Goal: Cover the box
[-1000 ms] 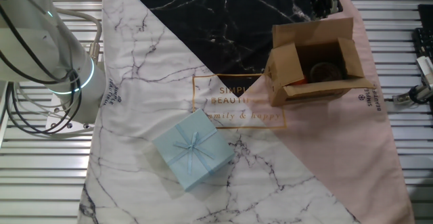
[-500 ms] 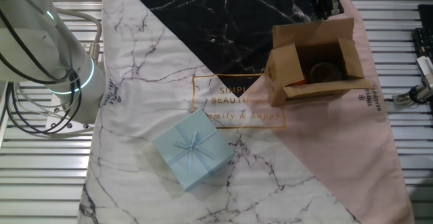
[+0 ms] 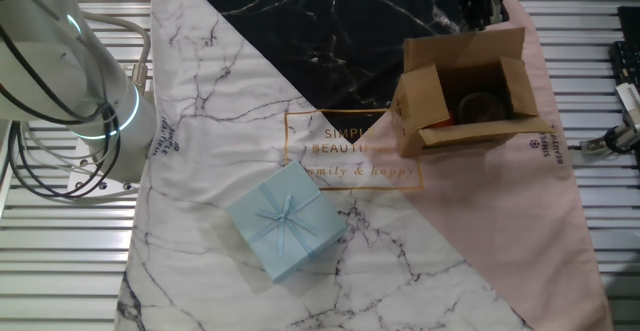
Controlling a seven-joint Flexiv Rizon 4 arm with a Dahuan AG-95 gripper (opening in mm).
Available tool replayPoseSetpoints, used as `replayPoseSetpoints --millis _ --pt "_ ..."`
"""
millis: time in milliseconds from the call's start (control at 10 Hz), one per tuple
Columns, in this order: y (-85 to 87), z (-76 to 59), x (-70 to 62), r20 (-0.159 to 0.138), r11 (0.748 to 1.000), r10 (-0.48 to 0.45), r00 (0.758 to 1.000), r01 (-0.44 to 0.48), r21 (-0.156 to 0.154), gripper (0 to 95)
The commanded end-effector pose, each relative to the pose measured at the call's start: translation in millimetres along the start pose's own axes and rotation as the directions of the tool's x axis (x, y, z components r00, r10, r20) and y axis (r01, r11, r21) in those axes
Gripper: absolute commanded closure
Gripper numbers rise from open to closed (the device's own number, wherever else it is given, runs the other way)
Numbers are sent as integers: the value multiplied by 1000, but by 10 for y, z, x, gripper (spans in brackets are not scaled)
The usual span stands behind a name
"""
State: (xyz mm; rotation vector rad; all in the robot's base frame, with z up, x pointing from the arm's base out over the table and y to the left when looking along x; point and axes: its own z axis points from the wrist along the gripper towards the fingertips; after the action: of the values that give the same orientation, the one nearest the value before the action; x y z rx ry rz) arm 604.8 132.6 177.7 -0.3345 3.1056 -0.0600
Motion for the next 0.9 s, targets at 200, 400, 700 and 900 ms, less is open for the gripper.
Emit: replayPoseSetpoints --millis 200,400,700,900 --pt "-6 -5 5 6 1000 2 1000 -2 -6 950" --pt "-21 -16 18 8 1000 2 1000 -2 -10 950" --pt "-34 -24 28 10 1000 4 1000 -4 -16 950" --pt "-28 -31 31 11 998 38 999 -37 -48 950"
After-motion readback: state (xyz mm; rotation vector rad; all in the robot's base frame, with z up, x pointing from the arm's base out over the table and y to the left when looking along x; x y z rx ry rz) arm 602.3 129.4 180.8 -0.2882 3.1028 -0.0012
